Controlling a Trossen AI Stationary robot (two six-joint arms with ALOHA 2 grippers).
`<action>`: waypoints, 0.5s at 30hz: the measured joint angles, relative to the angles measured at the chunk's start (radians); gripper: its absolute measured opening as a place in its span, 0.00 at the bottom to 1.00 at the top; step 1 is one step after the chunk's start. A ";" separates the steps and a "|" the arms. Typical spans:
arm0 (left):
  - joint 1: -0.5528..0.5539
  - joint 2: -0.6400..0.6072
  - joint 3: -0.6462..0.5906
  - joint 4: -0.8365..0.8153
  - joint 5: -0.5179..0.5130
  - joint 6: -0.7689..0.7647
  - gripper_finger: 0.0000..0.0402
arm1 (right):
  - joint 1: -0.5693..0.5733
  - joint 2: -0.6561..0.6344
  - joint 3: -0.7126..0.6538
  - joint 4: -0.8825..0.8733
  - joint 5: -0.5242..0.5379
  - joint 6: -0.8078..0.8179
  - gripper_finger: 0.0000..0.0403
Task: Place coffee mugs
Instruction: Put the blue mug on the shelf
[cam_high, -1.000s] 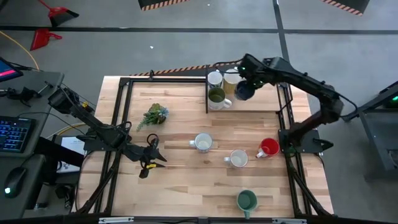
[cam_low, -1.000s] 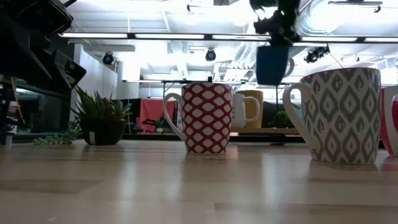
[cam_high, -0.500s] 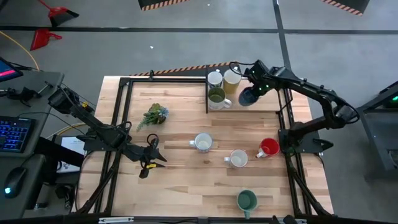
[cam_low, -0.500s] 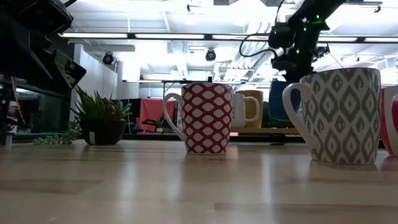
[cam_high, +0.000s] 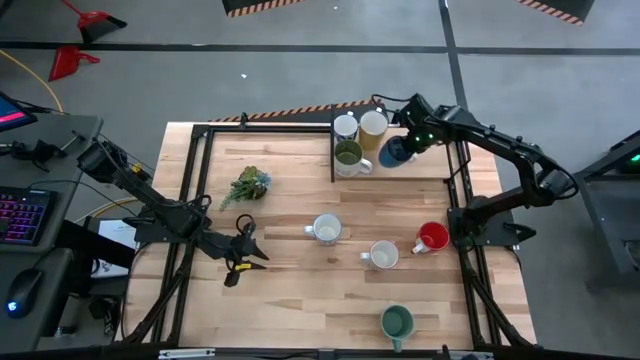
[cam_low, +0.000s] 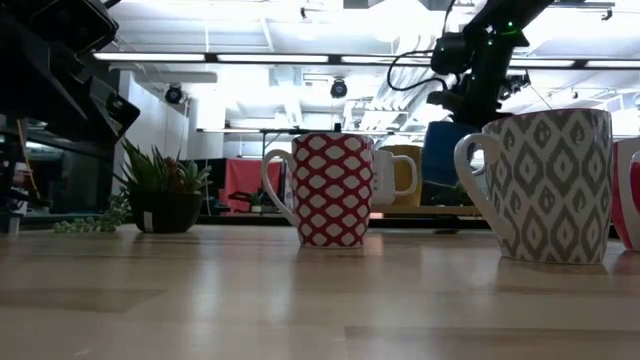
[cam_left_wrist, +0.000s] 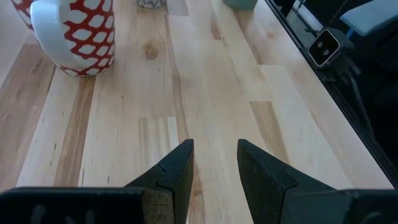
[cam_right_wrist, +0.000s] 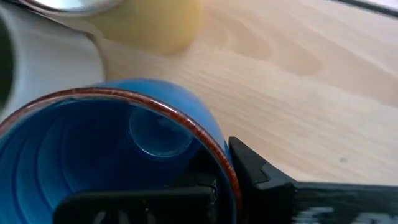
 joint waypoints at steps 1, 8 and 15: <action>0.000 0.000 0.000 0.000 0.000 0.000 0.28 | 0.005 0.000 0.000 -0.012 0.008 0.009 0.00; 0.000 0.000 0.000 0.000 0.000 0.000 0.28 | 0.048 0.000 0.000 -0.030 0.068 0.110 0.00; 0.000 0.000 0.000 -0.001 0.000 0.000 0.28 | 0.086 0.000 0.000 -0.036 0.125 0.163 0.00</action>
